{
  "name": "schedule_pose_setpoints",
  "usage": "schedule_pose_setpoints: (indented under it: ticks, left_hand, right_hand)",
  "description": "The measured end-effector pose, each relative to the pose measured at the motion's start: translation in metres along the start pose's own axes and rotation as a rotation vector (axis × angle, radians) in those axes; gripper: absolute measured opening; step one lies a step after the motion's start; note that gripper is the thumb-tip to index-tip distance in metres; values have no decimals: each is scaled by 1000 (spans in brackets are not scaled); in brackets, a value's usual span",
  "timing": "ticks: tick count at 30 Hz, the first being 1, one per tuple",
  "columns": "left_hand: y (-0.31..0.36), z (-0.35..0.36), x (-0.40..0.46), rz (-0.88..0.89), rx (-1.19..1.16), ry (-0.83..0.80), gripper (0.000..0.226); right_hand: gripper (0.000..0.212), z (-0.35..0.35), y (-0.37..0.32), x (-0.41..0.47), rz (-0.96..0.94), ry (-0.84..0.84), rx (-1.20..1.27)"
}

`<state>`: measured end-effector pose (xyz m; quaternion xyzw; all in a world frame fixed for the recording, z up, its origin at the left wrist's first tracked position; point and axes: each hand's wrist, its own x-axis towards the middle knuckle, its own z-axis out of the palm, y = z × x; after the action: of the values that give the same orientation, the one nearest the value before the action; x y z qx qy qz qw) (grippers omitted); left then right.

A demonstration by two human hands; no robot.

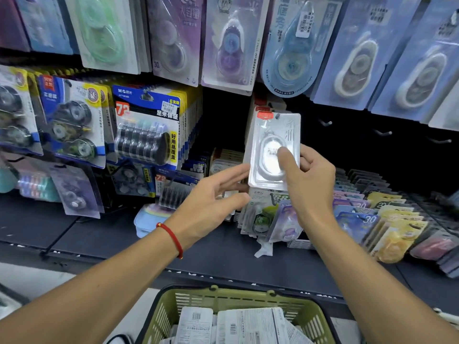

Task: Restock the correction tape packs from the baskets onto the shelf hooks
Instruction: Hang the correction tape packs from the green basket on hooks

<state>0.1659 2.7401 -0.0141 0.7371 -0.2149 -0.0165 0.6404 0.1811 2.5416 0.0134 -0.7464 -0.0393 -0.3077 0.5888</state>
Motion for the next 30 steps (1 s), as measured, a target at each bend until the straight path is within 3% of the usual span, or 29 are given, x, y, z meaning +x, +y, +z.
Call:
schedule_pose_setpoints:
  ticks: [2, 5, 7, 9, 11, 15, 21, 27, 30]
  left_hand:
    - [0, -4, -1, 28, 211, 67, 61]
    - [0, -24, -1, 233, 700, 398, 55]
    - [-1, -41, 0, 290, 944, 586, 56]
    - [-4, -53, -1, 196, 1082, 655, 67]
    - [-11, -59, -4, 80, 1153, 611, 80]
    - [-27, -68, -7, -22, 1166, 511, 94]
    - [-37, -78, -9, 29, 1191, 474, 94]
    - [-41, -61, -13, 174, 1249, 522, 79]
    - [-55, -40, -20, 290, 1226, 338, 63]
  right_hand:
    - [15, -2, 7, 7, 27, -46, -126]
    - [43, -6, 26, 13, 77, -160, -491]
    - [52, -3, 36, 11, -104, -83, -633]
    - [50, 5, 45, 12, -414, -109, -726]
    - [55, 16, 52, 24, -556, -281, -908]
    - [59, 36, 56, 54, -473, -417, -1148]
    - [62, 47, 57, 76, -425, -436, -1122]
    - [61, 43, 76, 72, -544, -379, -998]
    - [53, 32, 94, 64, -688, -345, -905]
